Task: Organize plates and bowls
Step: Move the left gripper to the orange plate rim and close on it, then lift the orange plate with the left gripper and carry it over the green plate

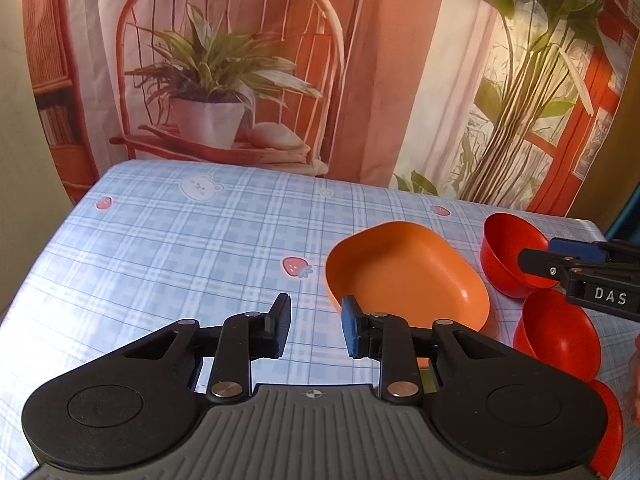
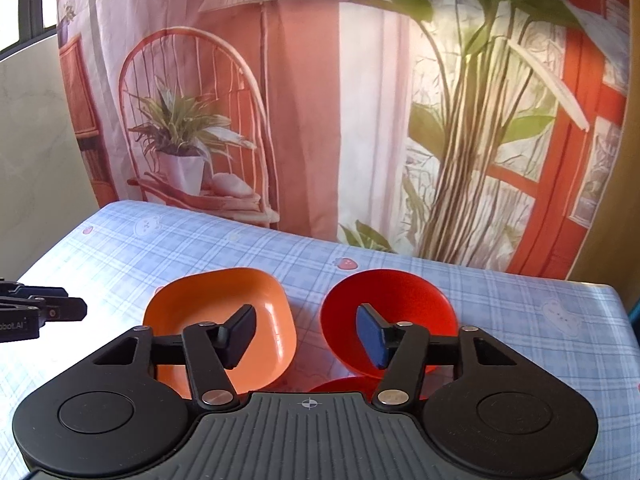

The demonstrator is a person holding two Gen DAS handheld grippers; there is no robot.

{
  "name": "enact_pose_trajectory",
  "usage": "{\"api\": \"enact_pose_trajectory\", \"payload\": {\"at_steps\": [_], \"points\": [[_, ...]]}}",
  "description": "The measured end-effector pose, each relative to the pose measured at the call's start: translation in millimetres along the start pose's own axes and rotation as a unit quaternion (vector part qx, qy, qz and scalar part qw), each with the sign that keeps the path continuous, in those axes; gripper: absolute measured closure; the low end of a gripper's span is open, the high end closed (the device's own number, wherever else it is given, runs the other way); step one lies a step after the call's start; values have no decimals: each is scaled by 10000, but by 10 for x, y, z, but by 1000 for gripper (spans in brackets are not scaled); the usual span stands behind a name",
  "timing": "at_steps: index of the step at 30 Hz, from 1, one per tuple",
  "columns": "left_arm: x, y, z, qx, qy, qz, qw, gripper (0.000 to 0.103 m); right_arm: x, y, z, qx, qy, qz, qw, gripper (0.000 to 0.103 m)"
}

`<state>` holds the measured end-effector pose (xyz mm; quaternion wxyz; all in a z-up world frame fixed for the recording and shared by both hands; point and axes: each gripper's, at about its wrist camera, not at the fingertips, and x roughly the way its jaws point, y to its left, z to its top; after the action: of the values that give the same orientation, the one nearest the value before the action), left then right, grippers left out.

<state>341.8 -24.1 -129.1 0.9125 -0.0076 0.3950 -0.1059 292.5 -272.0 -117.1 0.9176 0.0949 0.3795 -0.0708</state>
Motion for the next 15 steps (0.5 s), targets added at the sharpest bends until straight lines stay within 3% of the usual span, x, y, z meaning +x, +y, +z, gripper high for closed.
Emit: {"api": "enact_pose_trajectory", "payload": {"at_steps": [1,4,9,15], "points": [[60,4,2,-59,52,-57,10000,74,60,23,3,-17,81,52,10000,65],[267,27,2,-231,279,-121,9993,74,257,79,10,-31,370,121,9992,98],[491,68,-23,-341,499,-176,9980,74,518,65,-27,232,746,174,9968,97],[565,70,-7,-402,498,-322,9974,74,712,-1,-75,430,1001,129,9940,87]]}}
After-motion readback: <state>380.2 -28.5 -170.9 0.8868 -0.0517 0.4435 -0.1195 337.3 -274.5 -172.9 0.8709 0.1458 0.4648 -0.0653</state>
